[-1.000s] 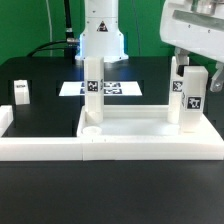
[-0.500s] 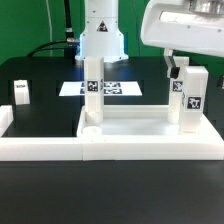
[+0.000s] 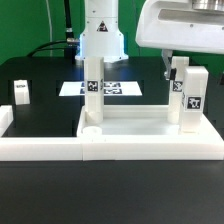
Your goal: Assemble desk
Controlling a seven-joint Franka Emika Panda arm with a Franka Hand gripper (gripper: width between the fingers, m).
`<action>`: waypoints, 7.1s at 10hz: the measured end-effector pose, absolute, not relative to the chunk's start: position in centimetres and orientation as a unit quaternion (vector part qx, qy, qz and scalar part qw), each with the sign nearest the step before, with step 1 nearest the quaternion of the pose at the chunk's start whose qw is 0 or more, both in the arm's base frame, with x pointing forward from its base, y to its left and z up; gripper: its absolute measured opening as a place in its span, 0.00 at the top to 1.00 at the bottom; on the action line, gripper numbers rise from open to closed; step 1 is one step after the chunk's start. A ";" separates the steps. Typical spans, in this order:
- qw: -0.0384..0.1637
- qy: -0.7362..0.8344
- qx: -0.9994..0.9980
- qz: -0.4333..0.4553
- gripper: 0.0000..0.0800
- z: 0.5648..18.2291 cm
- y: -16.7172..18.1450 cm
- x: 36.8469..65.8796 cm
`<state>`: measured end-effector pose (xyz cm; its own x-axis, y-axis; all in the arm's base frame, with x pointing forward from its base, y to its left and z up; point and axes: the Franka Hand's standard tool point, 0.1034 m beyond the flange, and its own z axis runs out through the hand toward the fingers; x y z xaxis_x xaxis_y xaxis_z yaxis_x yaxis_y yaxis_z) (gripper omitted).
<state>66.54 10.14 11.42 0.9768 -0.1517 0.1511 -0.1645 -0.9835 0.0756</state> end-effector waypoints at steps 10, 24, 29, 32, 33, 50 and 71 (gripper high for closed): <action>0.020 -0.316 0.944 0.093 0.64 11.0 10.1 66.7; -0.059 -0.751 0.655 0.051 0.64 10.9 10.4 65.8; -0.072 -0.794 0.603 0.039 0.48 10.9 10.3 65.8; -0.079 -0.629 0.770 0.072 0.23 10.7 11.1 66.4; -0.074 -0.569 0.815 0.075 0.23 10.6 11.2 66.3; -0.081 -0.690 0.719 0.025 0.62 10.7 8.7 66.3; -0.036 -0.124 0.986 0.105 0.25 9.8 8.9 66.7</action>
Offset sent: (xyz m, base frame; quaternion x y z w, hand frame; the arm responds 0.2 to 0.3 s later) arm 0.0000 0.0000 0.0000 0.0000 0.0000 0.1938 0.9810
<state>66.66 8.93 9.79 0.9470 -0.2522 0.1990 -0.2369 -0.9666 -0.0976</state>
